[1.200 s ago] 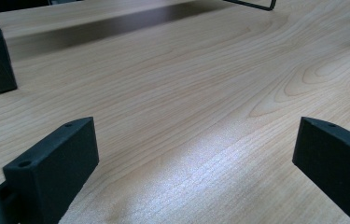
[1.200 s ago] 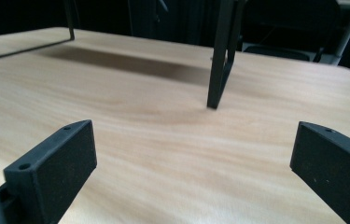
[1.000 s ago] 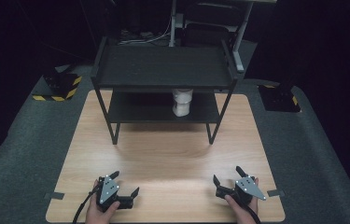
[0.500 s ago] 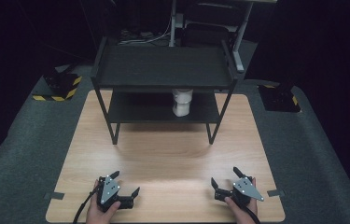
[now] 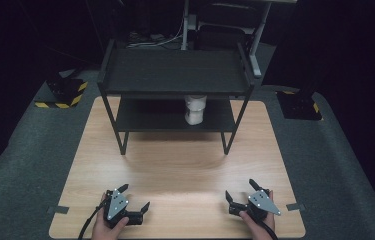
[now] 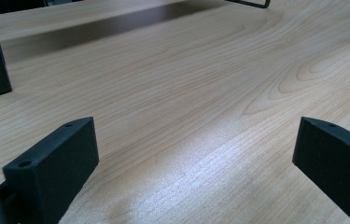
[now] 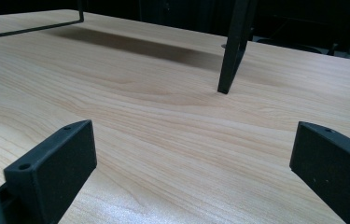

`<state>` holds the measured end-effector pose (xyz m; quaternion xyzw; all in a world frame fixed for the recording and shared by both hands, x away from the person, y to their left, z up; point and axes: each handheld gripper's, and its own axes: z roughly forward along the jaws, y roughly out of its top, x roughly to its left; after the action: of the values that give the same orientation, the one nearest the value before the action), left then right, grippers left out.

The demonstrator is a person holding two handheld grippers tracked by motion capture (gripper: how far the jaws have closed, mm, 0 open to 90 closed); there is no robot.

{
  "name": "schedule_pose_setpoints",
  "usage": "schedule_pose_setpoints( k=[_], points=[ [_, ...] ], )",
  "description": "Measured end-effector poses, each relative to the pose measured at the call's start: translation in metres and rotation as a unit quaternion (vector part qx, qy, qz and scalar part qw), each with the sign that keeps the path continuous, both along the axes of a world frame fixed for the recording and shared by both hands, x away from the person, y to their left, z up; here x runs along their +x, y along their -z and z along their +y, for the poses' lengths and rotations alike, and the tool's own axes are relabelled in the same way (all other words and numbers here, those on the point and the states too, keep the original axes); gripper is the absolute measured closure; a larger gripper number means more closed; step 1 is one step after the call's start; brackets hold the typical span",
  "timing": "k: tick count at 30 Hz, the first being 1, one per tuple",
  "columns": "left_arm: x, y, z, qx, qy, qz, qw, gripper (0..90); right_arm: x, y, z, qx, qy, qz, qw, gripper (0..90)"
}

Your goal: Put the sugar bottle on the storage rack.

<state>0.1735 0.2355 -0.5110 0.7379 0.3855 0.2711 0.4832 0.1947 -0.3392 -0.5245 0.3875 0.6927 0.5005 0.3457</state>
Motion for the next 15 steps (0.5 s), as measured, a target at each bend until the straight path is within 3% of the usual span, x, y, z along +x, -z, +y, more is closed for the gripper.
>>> schedule_pose_setpoints(
  k=[15],
  points=[
    [0.0024, -0.0033, -0.0021, 0.011, 0.002, 0.007, 0.9999, 0.4, -0.0007, 0.0009, -0.0023, 0.003, -0.004, -0.002, 1.0000, 0.4]
  ],
)
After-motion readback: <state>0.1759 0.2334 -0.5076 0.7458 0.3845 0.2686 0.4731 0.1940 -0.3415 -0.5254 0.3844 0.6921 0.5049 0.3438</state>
